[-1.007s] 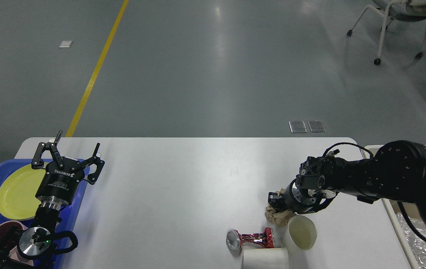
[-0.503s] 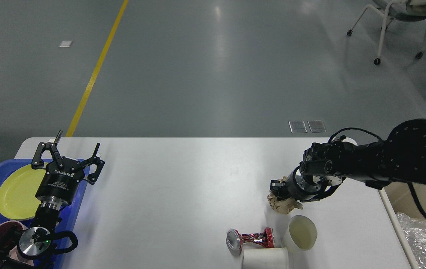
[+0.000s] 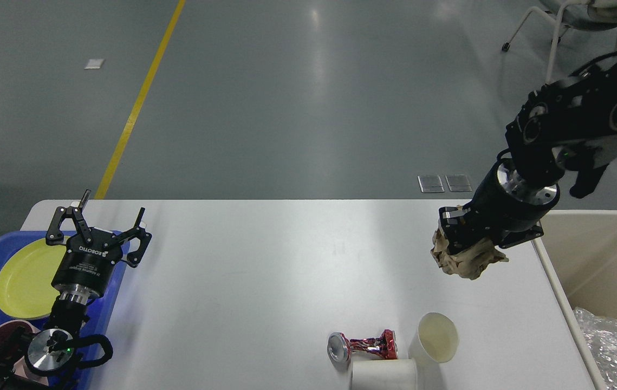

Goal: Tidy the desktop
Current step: 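Carry the tissue over the white bin and release it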

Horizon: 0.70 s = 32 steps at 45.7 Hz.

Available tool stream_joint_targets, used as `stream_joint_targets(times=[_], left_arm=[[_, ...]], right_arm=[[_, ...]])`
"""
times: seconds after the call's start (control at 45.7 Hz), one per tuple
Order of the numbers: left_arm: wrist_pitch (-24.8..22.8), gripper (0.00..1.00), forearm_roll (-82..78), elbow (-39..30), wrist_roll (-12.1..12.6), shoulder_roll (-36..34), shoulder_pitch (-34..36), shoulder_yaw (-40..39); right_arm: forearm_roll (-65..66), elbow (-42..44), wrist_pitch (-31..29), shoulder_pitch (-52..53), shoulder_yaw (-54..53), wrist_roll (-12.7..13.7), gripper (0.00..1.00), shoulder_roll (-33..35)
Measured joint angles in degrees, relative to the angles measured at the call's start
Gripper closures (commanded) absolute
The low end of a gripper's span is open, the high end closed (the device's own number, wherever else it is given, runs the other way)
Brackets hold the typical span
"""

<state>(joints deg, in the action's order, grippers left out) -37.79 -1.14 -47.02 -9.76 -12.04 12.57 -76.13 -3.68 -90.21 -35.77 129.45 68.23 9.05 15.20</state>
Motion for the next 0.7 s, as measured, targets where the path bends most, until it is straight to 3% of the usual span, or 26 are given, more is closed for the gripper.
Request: stream_joint_targets(times=[0.131, 0.394, 0.547, 0.7], left_arm=[[0.0, 0.04, 0.0, 0.0, 0.0, 0.0, 0.0, 0.0], [0.0, 0.04, 0.0, 0.0, 0.0, 0.0, 0.0, 0.0], [0.0, 0.04, 0.0, 0.0, 0.0, 0.0, 0.0, 0.0], [0.0, 0.04, 0.0, 0.0, 0.0, 0.0, 0.0, 0.0]], right_arm=[[-0.9, -4.5, -0.5, 5.8, 0.6, 0.0, 1.00, 2.0], [-1.8, -4.7, 1.6, 6.7, 4.9, 0.0, 1.00, 2.6], [-1.6, -1.3, 4.0, 4.0, 10.4, 0.0, 1.00, 5.8], [-0.9, 7.7, 6.5, -5.5, 14.5, 0.0, 1.00, 12.3]])
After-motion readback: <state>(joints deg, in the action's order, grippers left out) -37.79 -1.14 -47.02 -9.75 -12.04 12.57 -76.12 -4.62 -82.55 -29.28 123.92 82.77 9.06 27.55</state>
